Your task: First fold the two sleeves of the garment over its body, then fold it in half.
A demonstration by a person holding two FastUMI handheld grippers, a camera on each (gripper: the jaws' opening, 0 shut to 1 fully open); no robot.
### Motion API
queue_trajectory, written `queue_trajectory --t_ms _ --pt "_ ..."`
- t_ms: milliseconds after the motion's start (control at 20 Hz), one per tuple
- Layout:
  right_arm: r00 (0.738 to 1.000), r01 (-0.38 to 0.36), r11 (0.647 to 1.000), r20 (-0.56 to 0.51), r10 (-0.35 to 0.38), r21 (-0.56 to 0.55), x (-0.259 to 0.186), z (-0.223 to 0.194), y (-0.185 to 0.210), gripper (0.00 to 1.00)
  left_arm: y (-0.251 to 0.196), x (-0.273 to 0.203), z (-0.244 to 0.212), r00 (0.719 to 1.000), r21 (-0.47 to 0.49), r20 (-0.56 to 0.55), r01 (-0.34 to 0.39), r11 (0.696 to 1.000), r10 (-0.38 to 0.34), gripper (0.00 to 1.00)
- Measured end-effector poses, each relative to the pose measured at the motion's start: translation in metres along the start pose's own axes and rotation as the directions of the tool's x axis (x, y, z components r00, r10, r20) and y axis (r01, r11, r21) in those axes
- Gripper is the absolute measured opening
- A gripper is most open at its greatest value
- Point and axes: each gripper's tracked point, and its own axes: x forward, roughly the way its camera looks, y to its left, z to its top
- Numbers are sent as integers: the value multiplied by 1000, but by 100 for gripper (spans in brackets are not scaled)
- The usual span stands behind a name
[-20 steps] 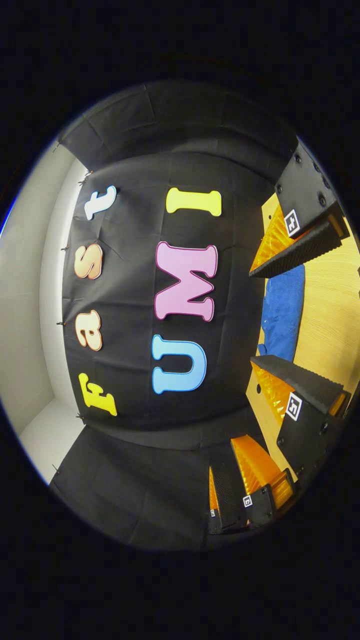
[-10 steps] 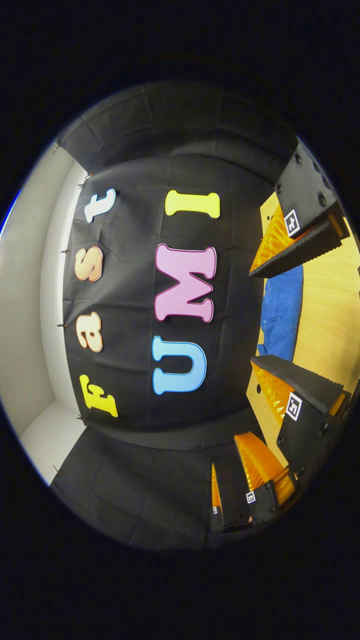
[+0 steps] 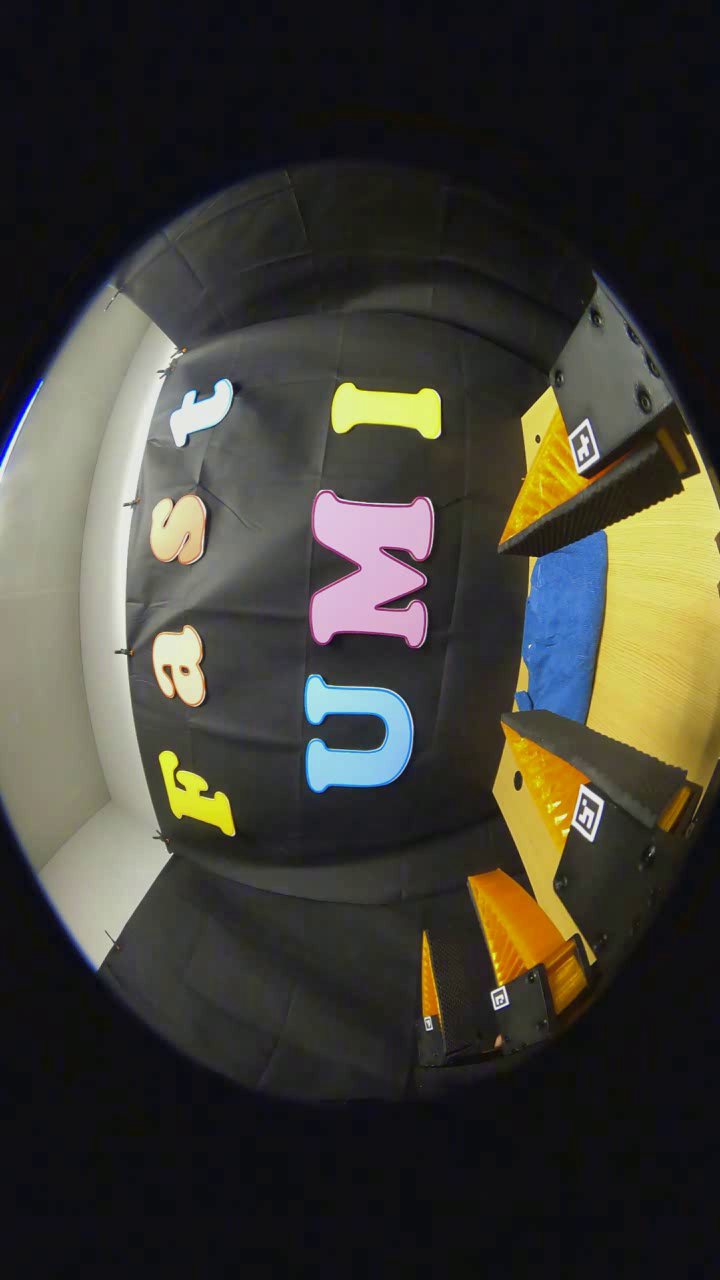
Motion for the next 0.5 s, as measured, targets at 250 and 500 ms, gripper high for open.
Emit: queue_trajectory --t_ms 250,500 --pt "1000 -10 1000 -4 10 -5 2 -1 3 97 1 -3 3 1000 -8 8 -3 1000 3 82" --pt "1000 -12 1000 -10 12 -9 4 -2 2 97 2 -4 3 1000 -5 7 -10 1000 10 86"
